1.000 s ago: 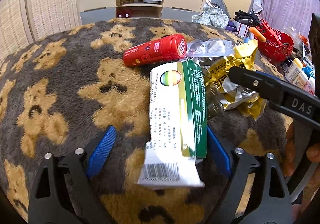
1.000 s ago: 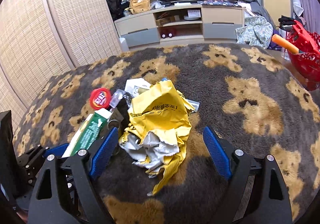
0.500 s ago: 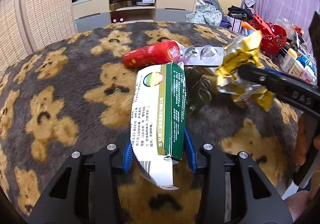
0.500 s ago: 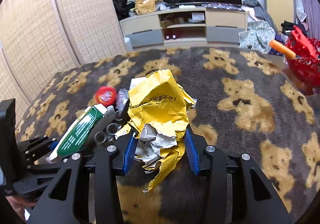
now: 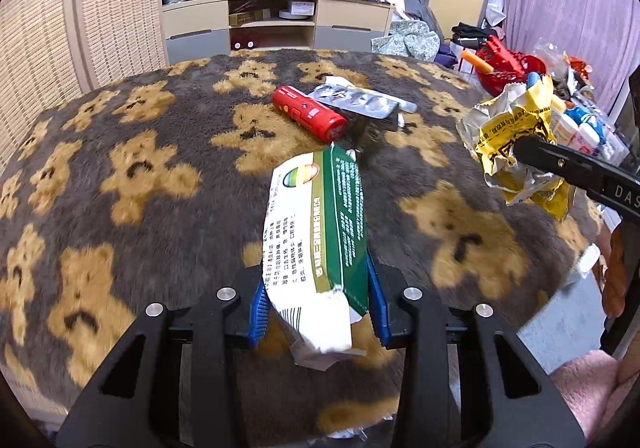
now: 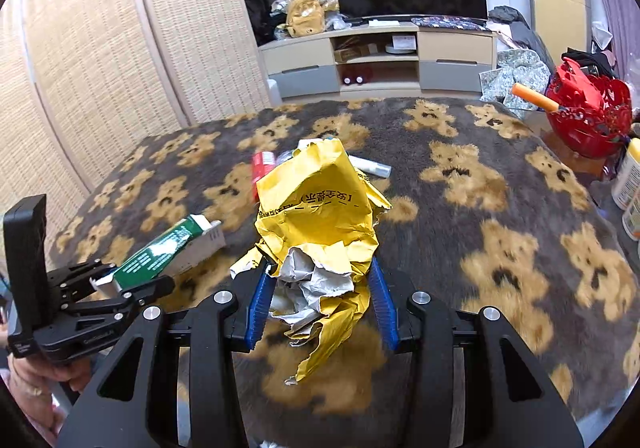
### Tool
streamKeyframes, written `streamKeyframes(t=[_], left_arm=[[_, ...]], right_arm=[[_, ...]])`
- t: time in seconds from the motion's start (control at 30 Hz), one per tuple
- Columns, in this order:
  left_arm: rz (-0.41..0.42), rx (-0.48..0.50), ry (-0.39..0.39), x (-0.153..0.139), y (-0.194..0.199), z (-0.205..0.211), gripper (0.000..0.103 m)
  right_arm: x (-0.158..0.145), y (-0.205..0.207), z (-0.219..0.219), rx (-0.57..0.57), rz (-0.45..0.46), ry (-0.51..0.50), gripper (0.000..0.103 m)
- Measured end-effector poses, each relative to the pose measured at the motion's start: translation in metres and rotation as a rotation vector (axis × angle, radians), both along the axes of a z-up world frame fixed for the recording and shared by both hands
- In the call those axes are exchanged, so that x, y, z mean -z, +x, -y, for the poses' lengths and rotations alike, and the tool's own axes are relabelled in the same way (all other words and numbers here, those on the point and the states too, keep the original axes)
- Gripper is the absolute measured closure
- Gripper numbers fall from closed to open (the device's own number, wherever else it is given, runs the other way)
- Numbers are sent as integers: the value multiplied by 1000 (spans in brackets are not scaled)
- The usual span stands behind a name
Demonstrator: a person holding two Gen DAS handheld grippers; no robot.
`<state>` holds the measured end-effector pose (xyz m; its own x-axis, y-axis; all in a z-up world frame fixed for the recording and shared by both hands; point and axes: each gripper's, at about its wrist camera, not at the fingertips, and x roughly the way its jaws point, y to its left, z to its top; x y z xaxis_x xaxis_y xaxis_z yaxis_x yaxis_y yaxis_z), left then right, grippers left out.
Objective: Collect trash
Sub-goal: 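Carry the box and yellow wrapper down into the black bin and open both tools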
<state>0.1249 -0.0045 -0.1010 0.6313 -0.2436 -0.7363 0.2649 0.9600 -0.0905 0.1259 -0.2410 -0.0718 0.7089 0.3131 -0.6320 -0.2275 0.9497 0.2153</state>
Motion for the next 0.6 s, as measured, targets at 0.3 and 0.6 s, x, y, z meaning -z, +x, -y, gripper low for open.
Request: streamKeyframes(t=[0.3,0.6], left_arm=[[33,21,-39,-12,-51,6,69],[-1,50,-70,-3,-102,9,70]], right_arm=[[-3,-52,-7,-34,13,28,58],[15,-90,-7,-61,-45,49,58]])
